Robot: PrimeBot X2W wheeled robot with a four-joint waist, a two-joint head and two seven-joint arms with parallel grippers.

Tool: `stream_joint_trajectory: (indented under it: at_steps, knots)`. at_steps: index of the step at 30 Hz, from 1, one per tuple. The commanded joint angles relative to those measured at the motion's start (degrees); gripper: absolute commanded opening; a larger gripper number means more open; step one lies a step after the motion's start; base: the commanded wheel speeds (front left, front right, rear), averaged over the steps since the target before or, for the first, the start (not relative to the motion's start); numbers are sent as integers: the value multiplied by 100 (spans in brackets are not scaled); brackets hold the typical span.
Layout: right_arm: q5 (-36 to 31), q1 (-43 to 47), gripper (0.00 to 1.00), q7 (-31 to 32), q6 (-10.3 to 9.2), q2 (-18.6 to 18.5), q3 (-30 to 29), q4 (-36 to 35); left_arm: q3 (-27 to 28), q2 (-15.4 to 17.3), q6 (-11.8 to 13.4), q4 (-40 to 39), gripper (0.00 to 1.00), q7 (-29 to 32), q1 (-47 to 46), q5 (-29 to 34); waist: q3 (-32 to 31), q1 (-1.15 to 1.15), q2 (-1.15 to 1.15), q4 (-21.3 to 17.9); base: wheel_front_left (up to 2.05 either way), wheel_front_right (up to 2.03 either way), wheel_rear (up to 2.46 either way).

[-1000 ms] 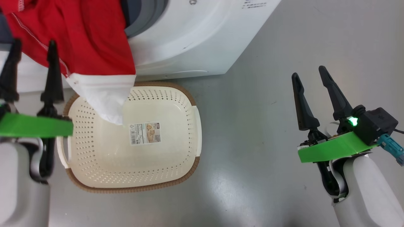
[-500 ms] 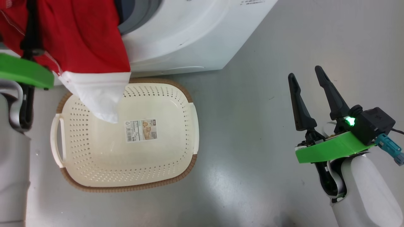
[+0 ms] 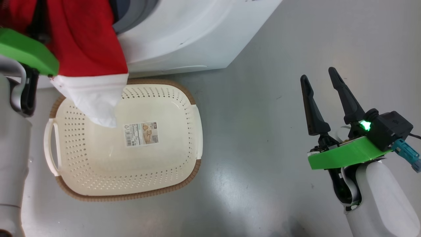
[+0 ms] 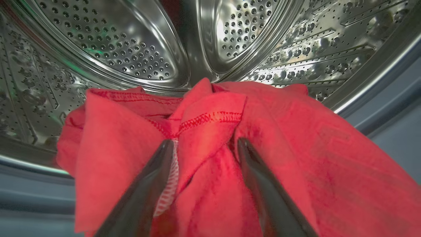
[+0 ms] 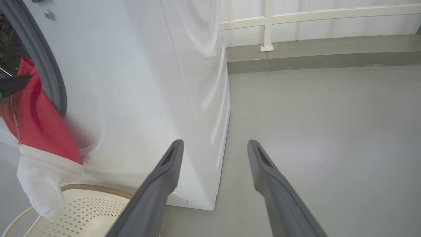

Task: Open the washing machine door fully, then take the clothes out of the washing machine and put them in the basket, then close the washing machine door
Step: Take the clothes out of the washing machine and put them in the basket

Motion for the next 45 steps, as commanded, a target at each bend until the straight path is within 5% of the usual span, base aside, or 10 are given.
stream_joint_trajectory:
  at_steps: [1,10,11,12,15,19,28,45]
  knots:
    - [52,-37,100,-36,36,19,123,-148,-14,313,5,-46,100,-25,-151,-117,14,0,0,-8,0,0,0]
    - [98,-67,100,-36,36,19,145,-176,-632,474,4,351,100,-53,-418,-426,40,0,0,-40,0,0,0]
    - [102,-68,100,-36,36,19,147,-177,-668,485,4,389,82,-69,-440,-444,39,0,0,-44,0,0,0]
    - [107,-69,100,-36,36,19,147,-178,-702,498,4,421,52,-85,-464,-458,43,0,0,-48,0,0,0]
    - [110,-68,100,-36,36,19,136,-182,-799,515,4,512,17,-129,-524,-498,45,0,0,-48,0,0,0]
    - [103,-75,100,-36,36,19,119,-179,-908,512,4,588,0,-175,-583,-562,43,0,0,-41,0,0,0]
    - [68,-51,100,-36,36,19,105,-154,-931,417,4,439,0,-224,-458,-900,-51,0,0,17,0,0,0]
    - [-12,118,100,-36,36,19,97,-96,-267,323,4,-1388,0,-229,1386,-1077,-388,0,0,207,0,0,0]
